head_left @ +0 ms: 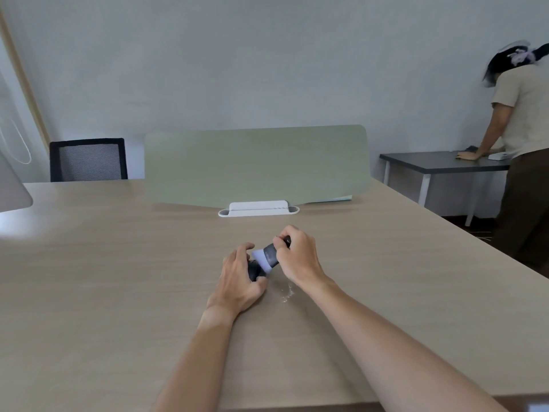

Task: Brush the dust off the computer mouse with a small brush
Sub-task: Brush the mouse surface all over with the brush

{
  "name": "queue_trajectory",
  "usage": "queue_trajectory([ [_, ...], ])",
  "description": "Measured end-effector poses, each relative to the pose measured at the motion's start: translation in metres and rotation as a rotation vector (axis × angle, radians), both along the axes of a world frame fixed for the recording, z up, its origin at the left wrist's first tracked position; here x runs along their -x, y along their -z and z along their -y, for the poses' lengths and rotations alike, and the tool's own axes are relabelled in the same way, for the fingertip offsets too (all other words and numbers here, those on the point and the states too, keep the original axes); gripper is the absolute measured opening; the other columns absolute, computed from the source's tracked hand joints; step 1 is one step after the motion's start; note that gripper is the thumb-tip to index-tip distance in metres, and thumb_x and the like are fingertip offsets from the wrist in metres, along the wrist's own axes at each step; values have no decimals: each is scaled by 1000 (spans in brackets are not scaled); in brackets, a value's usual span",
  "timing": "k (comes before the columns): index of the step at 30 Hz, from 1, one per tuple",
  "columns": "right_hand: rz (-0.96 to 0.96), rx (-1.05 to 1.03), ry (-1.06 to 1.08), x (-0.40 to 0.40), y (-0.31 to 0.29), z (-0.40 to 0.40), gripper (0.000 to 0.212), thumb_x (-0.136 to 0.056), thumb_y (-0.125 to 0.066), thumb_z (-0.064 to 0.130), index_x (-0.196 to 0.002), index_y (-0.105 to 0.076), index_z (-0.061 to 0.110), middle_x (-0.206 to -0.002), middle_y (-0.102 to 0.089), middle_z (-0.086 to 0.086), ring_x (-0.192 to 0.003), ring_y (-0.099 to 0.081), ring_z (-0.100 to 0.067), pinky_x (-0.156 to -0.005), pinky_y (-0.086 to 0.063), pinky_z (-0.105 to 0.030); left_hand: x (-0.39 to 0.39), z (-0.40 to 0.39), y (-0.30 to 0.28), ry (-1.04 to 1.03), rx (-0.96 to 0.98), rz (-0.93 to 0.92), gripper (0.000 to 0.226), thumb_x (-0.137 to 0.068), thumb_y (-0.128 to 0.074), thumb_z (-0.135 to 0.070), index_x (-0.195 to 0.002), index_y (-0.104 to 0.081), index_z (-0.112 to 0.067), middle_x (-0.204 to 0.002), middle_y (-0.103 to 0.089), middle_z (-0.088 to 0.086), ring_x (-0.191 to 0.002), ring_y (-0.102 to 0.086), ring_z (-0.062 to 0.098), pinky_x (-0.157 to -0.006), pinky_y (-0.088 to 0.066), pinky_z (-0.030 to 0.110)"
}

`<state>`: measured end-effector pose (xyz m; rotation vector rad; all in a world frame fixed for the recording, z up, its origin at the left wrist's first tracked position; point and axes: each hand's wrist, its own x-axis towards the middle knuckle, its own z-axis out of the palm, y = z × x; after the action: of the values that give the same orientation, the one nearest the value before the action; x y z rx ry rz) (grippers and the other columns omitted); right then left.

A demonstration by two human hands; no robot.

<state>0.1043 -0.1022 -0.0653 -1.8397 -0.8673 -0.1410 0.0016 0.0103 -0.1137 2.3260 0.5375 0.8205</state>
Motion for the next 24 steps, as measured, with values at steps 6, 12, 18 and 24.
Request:
queue_trajectory([
  [6,12,99,-23,0,5,-5,14,-92,-59,14,-80,-56,7,-73,-58,-1,-70,-50,-21,-59,-39,-28,1,-2,0,48,-4,-4,64,-64,-52,-28,-126,-39,-29,-107,-49,-7,-114,-46,22,-90,-34,27],
  [12,67,162,59,-9,-2,2,11,-95,-56,14,-85,-56,7,-91,-62,-10,-83,-57,-31,-73,-49,-41,3,1,-2,40,4,13,74,-63,-50,-29,-135,-33,-28,-110,-53,-4,-107,-49,19,-89,-37,28],
  [18,-19,87,27,0,5,0,15,-94,-56,14,-82,-56,6,-75,-57,-1,-71,-50,-22,-60,-38,-31,5,2,-5,62,-16,32,72,-63,-50,-26,-133,-33,-28,-114,-58,-2,-108,-51,24,-92,-45,39],
  [24,104,234,75,-4,-3,2,14,-97,-56,17,-85,-54,10,-94,-61,-10,-83,-56,-32,-75,-49,-41,5,0,-2,59,-22,35,73,-62,-49,-29,-133,-32,-29,-107,-57,-4,-104,-52,22,-87,-41,31],
])
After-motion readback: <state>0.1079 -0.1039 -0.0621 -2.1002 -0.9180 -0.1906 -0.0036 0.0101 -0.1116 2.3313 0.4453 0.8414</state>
